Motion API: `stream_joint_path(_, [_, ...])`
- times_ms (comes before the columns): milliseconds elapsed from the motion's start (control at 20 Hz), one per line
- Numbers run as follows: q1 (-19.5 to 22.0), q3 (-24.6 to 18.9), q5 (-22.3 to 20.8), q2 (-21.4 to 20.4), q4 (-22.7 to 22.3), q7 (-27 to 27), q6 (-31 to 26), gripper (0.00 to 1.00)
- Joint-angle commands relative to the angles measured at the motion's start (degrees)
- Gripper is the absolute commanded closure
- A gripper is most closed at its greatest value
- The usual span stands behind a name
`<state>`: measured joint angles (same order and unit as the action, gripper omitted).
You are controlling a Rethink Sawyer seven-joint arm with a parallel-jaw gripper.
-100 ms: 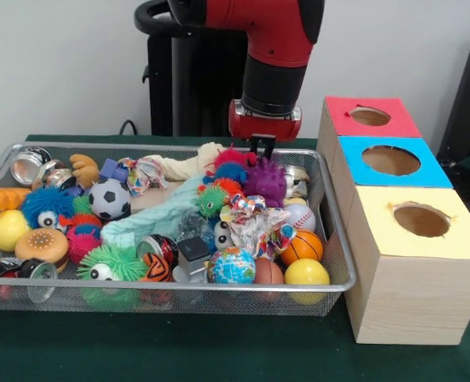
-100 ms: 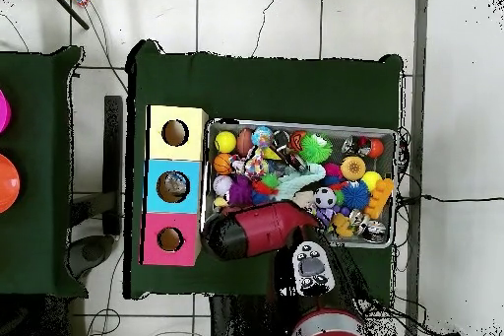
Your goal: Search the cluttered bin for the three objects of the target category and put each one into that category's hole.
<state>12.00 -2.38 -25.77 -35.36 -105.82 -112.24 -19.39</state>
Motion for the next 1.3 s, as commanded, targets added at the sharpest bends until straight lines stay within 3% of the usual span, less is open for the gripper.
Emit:
stream_joint_path(50, [4.68, -3.0, 4.26, 1.48, -1.63, -6.94, 1.14, 0.0])
stream_joint_path(150, [6.06, -4.19, 4.15, 0.62, -2.33, -5.4, 1.46, 0.0])
stream_joint_path(300, [10.52, -10.01, 5.46, -2.97, -5.19, -2.52, 1.5, 0.0])
stream_joint_path(450, [14.14, -15.63, 8.7, -9.75, -8.51, -0.24, -2.77, 0.0])
stream_joint_path(600, [16.81, -19.35, 10.93, -12.61, -9.83, 1.9, -6.66, 0.0])
stream_joint_path(1000, [19.41, -22.0, 10.44, -14.79, -10.42, 5.03, -10.96, 0.0])
stream_joint_path(1150, [19.35, -21.1, 7.13, -15.31, -10.0, 3.68, -5.49, 0.0])
stream_joint_path(1300, [15.52, -14.26, -0.19, -11.68, -5.0, 0.46, 1.53, 0.0])
